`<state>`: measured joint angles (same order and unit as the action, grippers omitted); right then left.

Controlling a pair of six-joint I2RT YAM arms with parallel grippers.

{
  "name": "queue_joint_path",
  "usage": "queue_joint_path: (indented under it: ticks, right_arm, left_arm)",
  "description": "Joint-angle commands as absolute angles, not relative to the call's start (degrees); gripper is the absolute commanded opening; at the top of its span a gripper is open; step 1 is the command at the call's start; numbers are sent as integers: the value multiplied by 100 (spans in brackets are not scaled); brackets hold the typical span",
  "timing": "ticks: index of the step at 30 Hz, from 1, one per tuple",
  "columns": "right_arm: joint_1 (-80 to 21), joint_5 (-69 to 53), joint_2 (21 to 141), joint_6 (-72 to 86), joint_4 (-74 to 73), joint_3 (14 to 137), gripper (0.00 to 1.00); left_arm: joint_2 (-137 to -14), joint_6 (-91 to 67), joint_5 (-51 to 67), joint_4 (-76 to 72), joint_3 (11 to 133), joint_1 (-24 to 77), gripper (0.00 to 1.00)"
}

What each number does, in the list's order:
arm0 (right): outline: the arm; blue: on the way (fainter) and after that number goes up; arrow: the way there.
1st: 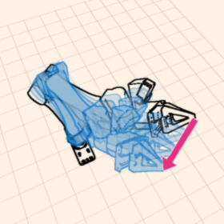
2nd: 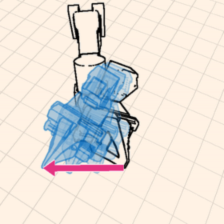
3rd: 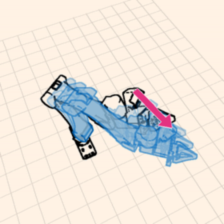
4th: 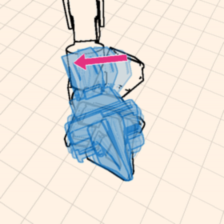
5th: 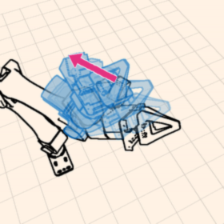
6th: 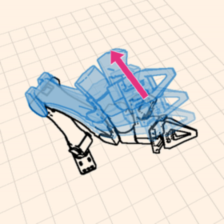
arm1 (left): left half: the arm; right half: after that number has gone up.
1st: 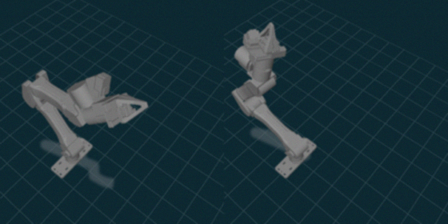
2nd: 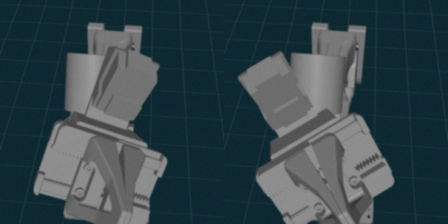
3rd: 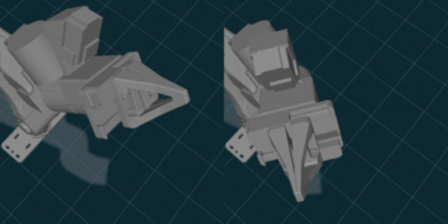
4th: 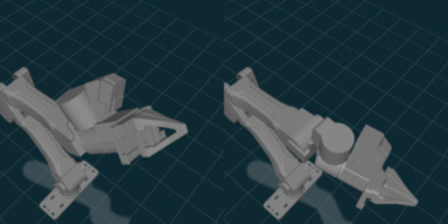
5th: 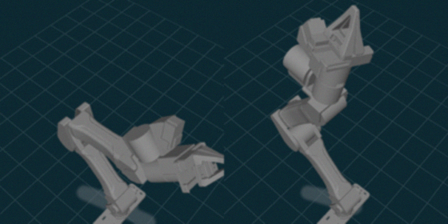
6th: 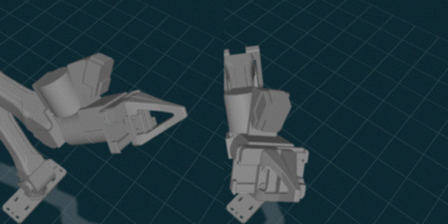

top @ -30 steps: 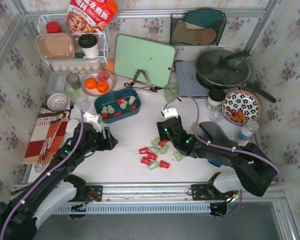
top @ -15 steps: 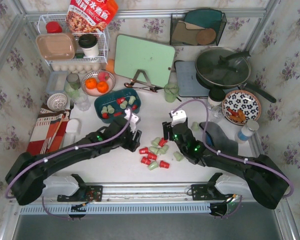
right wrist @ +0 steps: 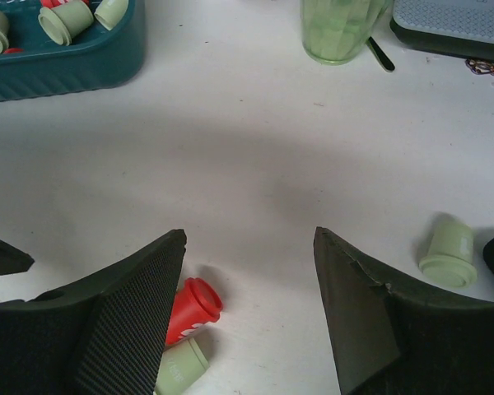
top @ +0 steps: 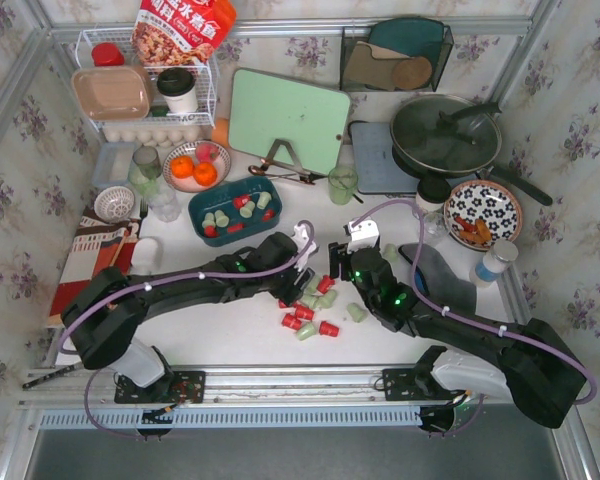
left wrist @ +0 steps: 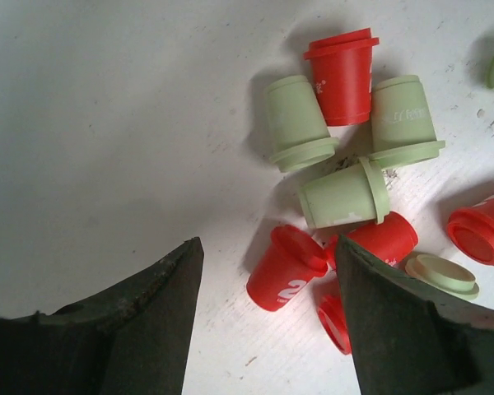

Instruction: Mix the coffee capsules in the storage basket

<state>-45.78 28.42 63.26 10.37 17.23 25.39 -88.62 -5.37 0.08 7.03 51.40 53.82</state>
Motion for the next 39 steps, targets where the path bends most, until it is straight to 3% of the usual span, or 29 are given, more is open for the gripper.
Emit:
queue_joint_path:
  ticks: [1,11,24,39]
  right_arm:
    - [-4587,2900,6311,1090,1809,2561,71]
    - [-4588,2910,6304,1099,1766,2575,71]
    - [-4587,2845,6411,1099,1731,2619,71]
    - [-4583,2821,6461,1099,1705,2641,72]
  left_arm:
    - [-9080,-250,265,632,5308,5465,68]
    - [-9492,-45,260,980,5601,5578,62]
    - [-8922,134,78,1363,5213,5598,63]
    - [-9586,80,-81,1096,5320,5595,56]
